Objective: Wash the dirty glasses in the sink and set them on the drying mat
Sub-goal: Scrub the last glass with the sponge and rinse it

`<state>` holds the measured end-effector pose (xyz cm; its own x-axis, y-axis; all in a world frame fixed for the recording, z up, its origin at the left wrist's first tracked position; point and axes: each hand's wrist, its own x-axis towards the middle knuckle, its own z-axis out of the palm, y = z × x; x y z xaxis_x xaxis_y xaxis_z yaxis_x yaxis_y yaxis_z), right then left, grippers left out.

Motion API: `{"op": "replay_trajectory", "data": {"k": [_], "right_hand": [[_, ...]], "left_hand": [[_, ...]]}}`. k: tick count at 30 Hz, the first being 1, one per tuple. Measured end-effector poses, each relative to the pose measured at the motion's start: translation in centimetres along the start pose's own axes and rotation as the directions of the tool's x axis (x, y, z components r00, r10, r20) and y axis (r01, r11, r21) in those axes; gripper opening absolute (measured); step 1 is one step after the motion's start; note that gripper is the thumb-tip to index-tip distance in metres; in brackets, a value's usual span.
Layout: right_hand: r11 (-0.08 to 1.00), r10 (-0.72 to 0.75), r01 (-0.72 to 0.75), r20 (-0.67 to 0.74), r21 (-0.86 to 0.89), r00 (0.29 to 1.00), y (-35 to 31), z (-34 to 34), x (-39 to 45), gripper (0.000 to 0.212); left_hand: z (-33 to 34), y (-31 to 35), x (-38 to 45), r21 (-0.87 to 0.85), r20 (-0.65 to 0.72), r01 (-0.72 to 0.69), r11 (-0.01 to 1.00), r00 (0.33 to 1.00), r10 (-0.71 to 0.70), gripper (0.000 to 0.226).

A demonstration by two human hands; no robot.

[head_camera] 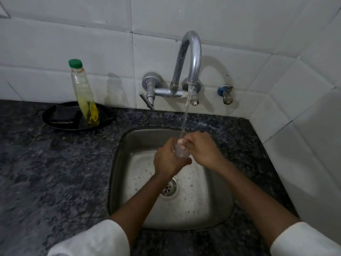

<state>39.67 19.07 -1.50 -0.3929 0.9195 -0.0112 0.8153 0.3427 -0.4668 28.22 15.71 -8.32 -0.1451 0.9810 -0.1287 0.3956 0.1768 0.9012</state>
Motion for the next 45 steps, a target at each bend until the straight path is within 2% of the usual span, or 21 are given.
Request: {"op": "replay_trajectory", "data": {"k": [1, 3, 5, 7, 10, 12, 14, 16, 18, 21, 23, 25, 28, 30, 32, 34, 36, 38, 40, 43, 45], "right_hand": [[0.999, 0.014, -0.014, -0.011, 0.033, 1.000, 0.0, 0.0, -0.2, 0.031], [0.988, -0.037, 0.041, -0.033, 0.148, 0.999, 0.3, -0.3, -0.4, 0.032], [0.959, -0.131, 0.135, -0.033, 0.250, 0.991, 0.5, -0.8, -0.6, 0.034], [0.952, -0.163, 0.161, -0.015, 0.261, 0.987, 0.7, -0.7, -0.2, 0.033], [0.993, -0.072, 0.073, -0.015, 0.094, 0.997, 0.3, -0.2, 0.9, 0.030], [0.997, -0.023, 0.025, -0.024, 0.072, 0.999, 0.1, 0.0, 0.9, 0.038], [0.990, -0.084, 0.086, -0.019, 0.109, 0.996, 0.4, -0.2, 0.6, 0.037], [0.959, -0.187, 0.180, 0.009, 0.221, 0.982, 0.6, -0.7, 0.0, 0.032], [0.963, -0.173, 0.162, 0.035, 0.214, 0.984, 0.2, -0.6, -0.2, 0.036], [0.999, 0.010, -0.010, 0.019, 0.036, 1.000, -0.7, -0.3, 0.0, 0.033], [0.996, 0.073, -0.072, -0.026, 0.046, 0.997, -0.6, 0.0, -0.1, 0.033], [0.991, -0.008, 0.016, -0.060, 0.134, 0.998, -0.5, -0.2, -0.3, 0.035], [0.969, -0.160, 0.168, -0.057, 0.183, 0.986, -0.2, -0.1, -0.7, 0.036], [0.987, -0.118, 0.120, -0.025, 0.111, 0.993, -0.4, 0.1, -0.5, 0.032], [0.999, 0.005, -0.004, -0.026, 0.033, 1.000, -0.7, 0.2, -0.1, 0.031], [0.997, 0.071, -0.069, -0.037, 0.046, 0.997, -0.8, 0.2, -0.1, 0.033], [0.996, 0.005, -0.001, -0.043, 0.088, 0.999, -0.9, 0.1, -0.3, 0.034], [0.982, -0.103, 0.113, -0.077, 0.153, 0.992, -0.7, 0.2, -0.9, 0.037], [0.974, -0.126, 0.144, -0.109, 0.177, 0.986, -0.8, 0.4, -1.2, 0.035], [0.983, 0.087, -0.065, -0.130, 0.170, 0.988, -0.1, 1.6, -0.7, 0.031], [0.865, 0.373, -0.330, -0.046, 0.377, 0.927, 0.8, 2.9, -0.1, 0.037]], "left_hand": [[0.4, -0.3, -0.3, -0.028, -0.015, -0.043, 0.999, 0.999, 0.043, 0.058], [-1.2, -0.6, 0.3, -0.222, 0.208, 0.002, 0.975, 0.977, 0.045, 0.064], [-3.6, -1.1, 1.7, -0.351, 0.511, 0.115, 0.929, 0.855, 0.087, 0.062], [-4.2, -1.2, 2.4, -0.414, 0.611, 0.205, 0.887, 0.784, 0.104, 0.052], [-1.2, -0.7, 1.6, -0.251, 0.195, 0.113, 0.961, 0.979, -0.064, 0.059], [0.4, -1.4, 0.9, -0.217, 0.034, 0.050, 0.975, 0.998, -0.043, 0.068], [-0.7, -1.7, 1.0, -0.308, 0.238, 0.046, 0.950, 0.971, 0.030, 0.072], [-3.0, -2.1, 1.9, -0.421, 0.529, 0.176, 0.890, 0.845, 0.083, 0.062], [-3.5, -2.3, 2.4, -0.448, 0.621, 0.265, 0.854, 0.780, 0.084, 0.050], [-0.9, -1.3, 1.6, -0.155, 0.247, 0.107, 0.982, 0.967, -0.067, 0.057], [0.3, -1.2, 0.6, -0.023, 0.012, 0.002, 1.000, 1.000, -0.002, 0.062], [-0.6, -1.4, 0.5, -0.279, 0.192, 0.026, 0.960, 0.981, 0.030, 0.064], [-3.2, -2.2, 1.1, -0.486, 0.557, 0.320, 0.813, 0.831, 0.006, 0.059], [-2.3, -2.4, 0.7, -0.465, 0.474, 0.348, 0.814, 0.875, -0.103, 0.054], [-0.5, -2.3, 0.1, -0.304, 0.125, 0.212, 0.929, 0.975, -0.181, 0.059], [0.6, -2.6, -0.4, -0.194, -0.032, 0.106, 0.975, 0.993, -0.114, 0.064], [-0.6, -2.7, -0.1, -0.342, 0.183, 0.169, 0.924, 0.977, -0.110, 0.067], [-2.6, -2.5, 0.3, -0.526, 0.490, 0.390, 0.756, 0.865, -0.105, 0.061], [-3.3, -2.3, 0.4, -0.537, 0.609, 0.493, 0.685, 0.788, -0.090, 0.053], [-2.2, -1.8, 0.4, -0.296, 0.378, 0.311, 0.903, 0.906, -0.189, 0.047], [-1.9, -1.7, 0.9, 0.075, 0.170, 0.037, 0.997, 0.984, -0.049, 0.063]]}}
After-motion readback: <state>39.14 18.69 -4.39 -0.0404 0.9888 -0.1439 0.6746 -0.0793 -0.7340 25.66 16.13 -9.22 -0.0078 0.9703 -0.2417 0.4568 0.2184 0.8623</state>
